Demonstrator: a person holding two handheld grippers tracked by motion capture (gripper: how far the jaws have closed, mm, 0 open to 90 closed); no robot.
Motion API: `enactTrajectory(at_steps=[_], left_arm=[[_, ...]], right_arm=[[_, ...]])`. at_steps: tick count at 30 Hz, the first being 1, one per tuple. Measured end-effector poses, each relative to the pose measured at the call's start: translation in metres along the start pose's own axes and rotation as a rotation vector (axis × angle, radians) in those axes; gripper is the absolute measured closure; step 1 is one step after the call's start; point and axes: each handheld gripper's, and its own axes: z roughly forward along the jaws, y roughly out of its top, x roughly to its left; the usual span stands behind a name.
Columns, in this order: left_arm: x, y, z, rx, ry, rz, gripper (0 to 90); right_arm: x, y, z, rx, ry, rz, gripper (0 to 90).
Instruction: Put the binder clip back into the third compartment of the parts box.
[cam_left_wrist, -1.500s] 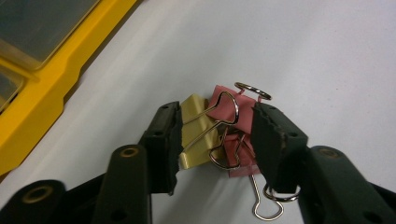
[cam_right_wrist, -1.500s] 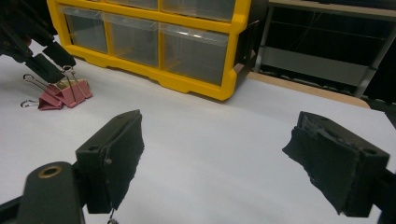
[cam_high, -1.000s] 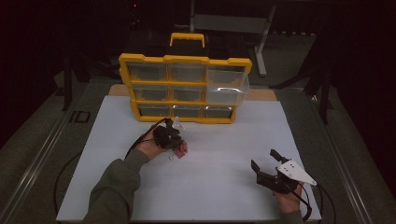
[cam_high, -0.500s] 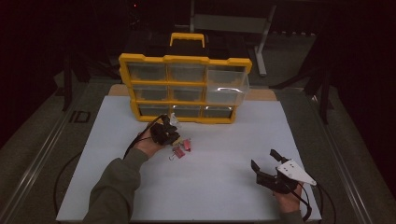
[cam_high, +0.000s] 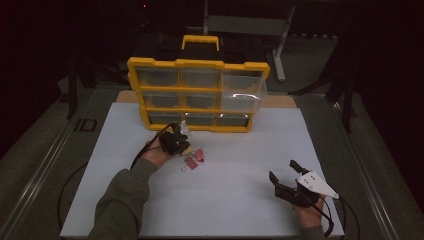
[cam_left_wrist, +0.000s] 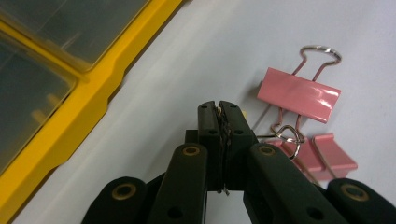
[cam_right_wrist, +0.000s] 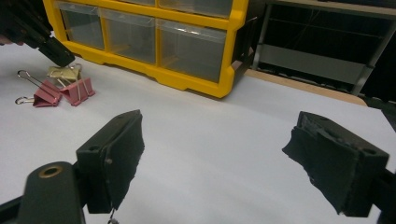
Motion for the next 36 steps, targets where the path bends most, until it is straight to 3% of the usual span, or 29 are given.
enactTrajectory(at_steps=[5, 12, 21, 36], left_arm=[[0.004, -0.004, -0.010, 0.005, 0.011, 0.020, 88.6], [0.005, -0.005, -0.031, -0.060, -0.013, 0.037, 88.6], [0.009, -0.005, -0.048, -0.133, -0.064, 0.013, 88.4], [0.013, 0.001, -0.070, -0.207, -0.116, 0.009, 88.1]], right_arm=[[0.000, 0.000, 0.000, -0.001, -0.003, 0.003, 16.3], [0.000, 0.000, 0.000, -0.002, -0.003, 0.003, 16.3], [0.000, 0.000, 0.000, -0.002, -0.003, 0.006, 16.3], [0.000, 0.000, 0.000, -0.006, -0.001, 0.006, 16.3]])
